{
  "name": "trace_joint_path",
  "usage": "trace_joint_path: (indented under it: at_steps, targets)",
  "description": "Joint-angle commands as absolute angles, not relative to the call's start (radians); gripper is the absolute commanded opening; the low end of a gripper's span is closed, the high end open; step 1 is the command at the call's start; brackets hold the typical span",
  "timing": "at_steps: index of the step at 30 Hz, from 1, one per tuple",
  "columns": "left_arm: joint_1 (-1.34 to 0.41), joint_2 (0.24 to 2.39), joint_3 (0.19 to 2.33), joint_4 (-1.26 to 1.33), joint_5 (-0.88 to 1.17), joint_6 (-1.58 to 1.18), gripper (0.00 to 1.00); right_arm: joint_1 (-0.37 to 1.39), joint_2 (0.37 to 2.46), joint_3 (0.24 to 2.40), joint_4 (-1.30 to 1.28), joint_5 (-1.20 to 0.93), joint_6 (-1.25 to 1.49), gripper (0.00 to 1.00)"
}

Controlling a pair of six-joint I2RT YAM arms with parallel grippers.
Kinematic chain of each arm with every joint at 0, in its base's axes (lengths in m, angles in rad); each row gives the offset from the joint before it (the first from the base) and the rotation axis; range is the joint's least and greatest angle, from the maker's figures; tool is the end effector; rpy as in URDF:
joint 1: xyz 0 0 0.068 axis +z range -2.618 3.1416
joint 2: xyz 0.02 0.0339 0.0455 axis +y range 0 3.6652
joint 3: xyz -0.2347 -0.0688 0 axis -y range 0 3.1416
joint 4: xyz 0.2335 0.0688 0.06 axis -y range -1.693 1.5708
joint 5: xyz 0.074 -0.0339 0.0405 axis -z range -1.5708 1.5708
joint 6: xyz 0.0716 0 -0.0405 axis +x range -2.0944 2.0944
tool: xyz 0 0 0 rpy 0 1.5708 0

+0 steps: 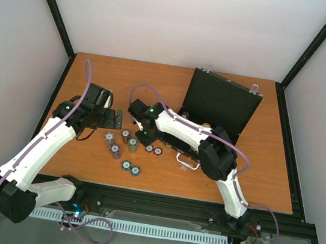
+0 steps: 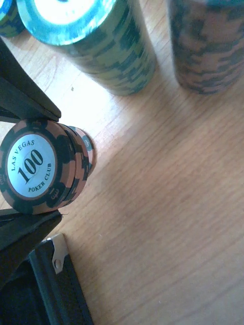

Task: Pack up texas hold em set

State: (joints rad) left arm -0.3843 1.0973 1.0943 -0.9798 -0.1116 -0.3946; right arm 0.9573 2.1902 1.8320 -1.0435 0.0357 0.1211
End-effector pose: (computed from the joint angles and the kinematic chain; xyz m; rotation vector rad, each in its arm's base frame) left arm 0.2136 -0.0778 0.2609 -0.0563 2.5517 -0.1615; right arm 0.2442 0.3423 0.1354 -1.2046 2.7224 0.0839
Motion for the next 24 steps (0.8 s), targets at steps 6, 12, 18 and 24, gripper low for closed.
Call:
trace_joint_path:
  at_steps: [6,12,18,24]
  targets:
    - [-0.388,1.075,1.100,-0.962,-0.106,-0.394,1.00,0.934,2.126,1.897,-1.095,0.138,0.117,0.29]
    - [-0.388,1.068,1.094,-0.967,-0.104,-0.387,1.00,0.861,2.109,1.882,-1.070,0.204,0.121,0.29]
    - [-0.388,1.073,1.094,-0.973,-0.099,-0.382,0.99,0.783,2.105,1.867,-1.029,0.251,0.118,0.28]
    - [-0.387,1.078,1.087,-0.973,-0.094,-0.381,1.00,0.720,2.100,1.799,-0.963,0.297,0.097,0.28]
